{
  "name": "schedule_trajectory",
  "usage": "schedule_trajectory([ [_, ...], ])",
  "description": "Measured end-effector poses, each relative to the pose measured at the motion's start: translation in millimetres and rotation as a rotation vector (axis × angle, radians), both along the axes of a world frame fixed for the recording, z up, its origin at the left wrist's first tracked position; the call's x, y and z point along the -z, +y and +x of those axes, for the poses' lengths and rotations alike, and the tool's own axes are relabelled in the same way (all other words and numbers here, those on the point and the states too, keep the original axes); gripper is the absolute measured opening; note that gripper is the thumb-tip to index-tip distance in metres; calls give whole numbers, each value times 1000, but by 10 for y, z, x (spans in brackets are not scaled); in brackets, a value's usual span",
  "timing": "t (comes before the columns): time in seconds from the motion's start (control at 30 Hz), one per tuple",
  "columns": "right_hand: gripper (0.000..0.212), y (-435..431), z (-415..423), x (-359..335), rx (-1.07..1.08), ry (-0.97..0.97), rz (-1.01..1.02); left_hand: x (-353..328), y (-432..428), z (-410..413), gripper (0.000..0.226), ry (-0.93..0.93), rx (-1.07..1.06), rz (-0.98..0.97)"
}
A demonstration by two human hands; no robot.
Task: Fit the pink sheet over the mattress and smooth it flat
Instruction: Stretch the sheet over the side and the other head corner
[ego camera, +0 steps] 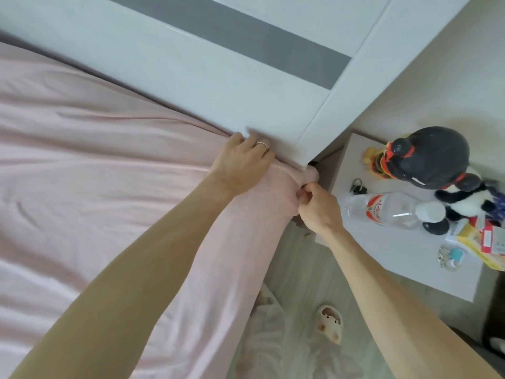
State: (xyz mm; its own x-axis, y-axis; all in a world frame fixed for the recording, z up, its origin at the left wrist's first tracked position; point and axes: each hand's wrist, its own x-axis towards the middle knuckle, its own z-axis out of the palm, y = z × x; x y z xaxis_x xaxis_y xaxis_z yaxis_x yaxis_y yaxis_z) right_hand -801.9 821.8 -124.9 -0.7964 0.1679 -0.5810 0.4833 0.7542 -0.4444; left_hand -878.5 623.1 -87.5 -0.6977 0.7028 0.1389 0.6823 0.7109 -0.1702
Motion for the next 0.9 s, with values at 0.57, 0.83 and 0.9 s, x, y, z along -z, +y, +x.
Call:
schedule_trajectory([
  [0.57, 25, 22, -432, 404, 467, -4, -238, 102, 30, 365, 30, -231, -303, 234],
  [0.83, 29, -75, -517, 575, 439, -83, -180, 189, 80, 362, 34, -292, -346, 226],
  [0.9, 28, -69, -528, 646, 431, -91, -163, 201, 33, 385, 38, -305, -366, 220],
])
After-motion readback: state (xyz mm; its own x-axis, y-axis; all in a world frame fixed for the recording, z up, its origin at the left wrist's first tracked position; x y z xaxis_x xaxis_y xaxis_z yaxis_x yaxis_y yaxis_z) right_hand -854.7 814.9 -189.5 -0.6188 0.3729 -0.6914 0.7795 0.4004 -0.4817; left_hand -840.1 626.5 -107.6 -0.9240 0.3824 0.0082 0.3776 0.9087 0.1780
